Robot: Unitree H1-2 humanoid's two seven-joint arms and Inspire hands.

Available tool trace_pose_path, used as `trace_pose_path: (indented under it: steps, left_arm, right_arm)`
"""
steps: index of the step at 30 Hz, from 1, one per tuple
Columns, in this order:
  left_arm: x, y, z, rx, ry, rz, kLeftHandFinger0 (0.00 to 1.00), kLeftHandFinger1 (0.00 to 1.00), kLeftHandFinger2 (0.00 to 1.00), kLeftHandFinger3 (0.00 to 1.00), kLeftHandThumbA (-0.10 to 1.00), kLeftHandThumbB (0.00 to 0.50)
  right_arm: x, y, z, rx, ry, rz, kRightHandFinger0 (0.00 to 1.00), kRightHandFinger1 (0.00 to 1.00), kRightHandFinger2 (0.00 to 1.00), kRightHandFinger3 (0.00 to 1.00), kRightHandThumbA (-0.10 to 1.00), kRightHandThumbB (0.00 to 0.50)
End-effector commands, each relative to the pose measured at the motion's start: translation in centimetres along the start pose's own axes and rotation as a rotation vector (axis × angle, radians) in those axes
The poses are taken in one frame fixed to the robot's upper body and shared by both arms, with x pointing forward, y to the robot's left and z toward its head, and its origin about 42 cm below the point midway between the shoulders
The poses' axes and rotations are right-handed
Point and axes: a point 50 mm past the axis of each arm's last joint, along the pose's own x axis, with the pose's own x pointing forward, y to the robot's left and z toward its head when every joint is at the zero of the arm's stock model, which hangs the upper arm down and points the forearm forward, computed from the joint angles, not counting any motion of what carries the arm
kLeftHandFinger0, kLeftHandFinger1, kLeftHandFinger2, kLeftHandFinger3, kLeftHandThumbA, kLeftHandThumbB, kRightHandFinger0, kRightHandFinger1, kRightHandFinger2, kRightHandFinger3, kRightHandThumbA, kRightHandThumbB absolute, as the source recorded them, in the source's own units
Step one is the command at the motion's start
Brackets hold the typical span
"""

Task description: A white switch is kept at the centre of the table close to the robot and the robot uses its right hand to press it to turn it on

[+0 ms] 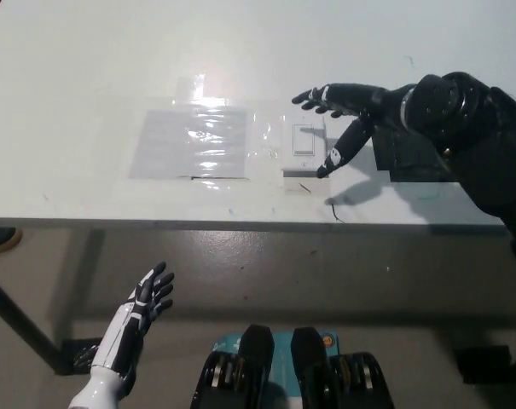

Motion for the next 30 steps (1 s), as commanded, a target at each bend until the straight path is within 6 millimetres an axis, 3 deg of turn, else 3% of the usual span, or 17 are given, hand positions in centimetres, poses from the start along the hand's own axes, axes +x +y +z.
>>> trace_pose_path:
  steps: [1, 9, 15, 17, 23, 27, 30]
  left_arm:
    - [0.5, 0.0, 1.6, 0.014, -0.058, -0.028, 1.0, 1.0, 1.0, 1.0, 0.98, 0.076]
    - [0.6, 0.0, 1.7, 0.019, -0.062, -0.03, 1.0, 1.0, 1.0, 1.0, 0.98, 0.055]
    - [0.6, 0.1, 1.8, 0.015, -0.066, -0.032, 1.0, 1.0, 1.0, 1.0, 0.97, 0.067]
    - [0.7, 0.2, 1.9, 0.014, -0.066, -0.031, 1.0, 1.0, 1.0, 1.0, 0.98, 0.069]
    - [1.0, 0.1, 2.1, 0.018, -0.074, -0.031, 1.0, 1.0, 1.0, 1.0, 0.97, 0.07]
    - [1.0, 0.1, 2.1, 0.013, -0.084, -0.033, 1.0, 1.0, 1.0, 1.0, 0.96, 0.05]
    - [1.2, 0.2, 2.2, 0.014, -0.078, -0.033, 1.0, 1.0, 1.0, 1.0, 0.98, 0.067]
  right_arm:
    - [0.1, -0.9, 2.2, -0.087, -0.051, -0.01, 1.0, 1.0, 1.0, 1.0, 1.0, 0.266]
    - [1.1, 0.2, 2.3, -0.095, -0.051, 0.019, 1.0, 1.0, 1.0, 1.0, 1.0, 0.243]
    - [1.6, 1.2, 2.8, -0.13, -0.034, 0.034, 1.0, 1.0, 1.0, 1.0, 1.0, 0.279]
    - [1.8, 1.3, 3.1, -0.144, -0.034, 0.041, 1.0, 1.0, 1.0, 1.0, 1.0, 0.265]
    - [2.2, 2.3, 2.5, -0.144, -0.016, 0.062, 1.0, 1.0, 1.0, 1.0, 1.0, 0.252]
    - [2.5, 3.1, 1.8, -0.142, 0.009, 0.077, 1.0, 1.0, 1.0, 1.0, 1.0, 0.273]
    - [2.7, 3.5, 1.0, -0.136, 0.022, 0.084, 1.0, 1.0, 1.0, 1.0, 1.0, 0.294]
